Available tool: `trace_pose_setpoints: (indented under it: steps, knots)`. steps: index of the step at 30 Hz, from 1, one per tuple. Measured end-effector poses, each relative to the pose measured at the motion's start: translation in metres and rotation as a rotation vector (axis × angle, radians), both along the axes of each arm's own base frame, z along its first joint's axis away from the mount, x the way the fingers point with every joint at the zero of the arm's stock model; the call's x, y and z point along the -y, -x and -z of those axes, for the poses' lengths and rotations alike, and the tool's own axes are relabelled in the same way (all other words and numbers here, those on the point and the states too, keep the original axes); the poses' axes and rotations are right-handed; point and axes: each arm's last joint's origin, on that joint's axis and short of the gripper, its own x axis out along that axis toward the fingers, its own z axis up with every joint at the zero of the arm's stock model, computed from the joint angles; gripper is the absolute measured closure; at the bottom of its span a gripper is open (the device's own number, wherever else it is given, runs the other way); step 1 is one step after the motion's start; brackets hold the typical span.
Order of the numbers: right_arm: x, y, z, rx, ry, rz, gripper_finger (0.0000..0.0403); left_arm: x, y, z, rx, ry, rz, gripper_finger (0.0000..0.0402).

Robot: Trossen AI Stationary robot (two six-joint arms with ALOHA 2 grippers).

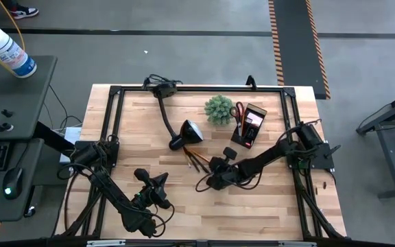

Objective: Pick and place office supplies into organizer
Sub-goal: Put the right orange pencil into the desk organizer

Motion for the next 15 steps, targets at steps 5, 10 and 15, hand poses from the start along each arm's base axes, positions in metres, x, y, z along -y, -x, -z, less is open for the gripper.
trace_pose_setpoints:
  steps: [5, 10, 15]
  knots:
    - [-0.012, 0.005, -0.005, -0.078, 0.040, -0.011, 0.0388, 0.000, 0.000, 0.000, -0.001, 0.000, 0.000, 0.0396]
    - [-0.024, 0.010, -0.018, -0.165, 0.070, -0.031, 0.0392, 0.000, 0.000, 0.000, 0.000, -0.001, 0.001, 0.0396]
    - [-0.034, 0.023, -0.042, -0.199, 0.087, -0.041, 0.0392, 0.000, 0.000, 0.000, -0.001, -0.001, 0.000, 0.0396]
